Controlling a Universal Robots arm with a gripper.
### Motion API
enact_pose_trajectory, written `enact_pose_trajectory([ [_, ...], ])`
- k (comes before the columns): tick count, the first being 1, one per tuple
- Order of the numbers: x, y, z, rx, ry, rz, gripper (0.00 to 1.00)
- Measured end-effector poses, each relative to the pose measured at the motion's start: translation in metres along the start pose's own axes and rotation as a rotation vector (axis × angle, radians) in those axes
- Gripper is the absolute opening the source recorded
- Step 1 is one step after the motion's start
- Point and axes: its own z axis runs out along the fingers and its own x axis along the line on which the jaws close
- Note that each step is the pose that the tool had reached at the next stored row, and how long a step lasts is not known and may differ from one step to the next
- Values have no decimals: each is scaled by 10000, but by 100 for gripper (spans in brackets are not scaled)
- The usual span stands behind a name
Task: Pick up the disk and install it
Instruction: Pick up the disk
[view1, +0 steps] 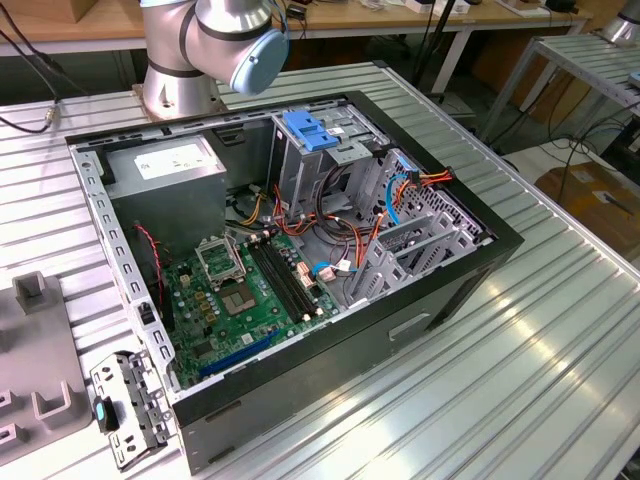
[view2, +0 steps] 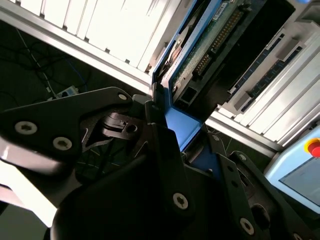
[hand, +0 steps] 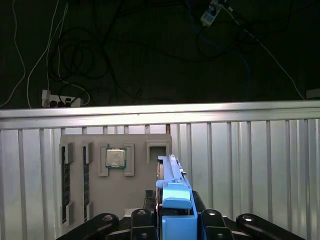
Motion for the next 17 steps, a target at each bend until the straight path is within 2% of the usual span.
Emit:
enact_pose_trajectory([
  [17, -2, 0, -78, 0, 0, 0, 37],
])
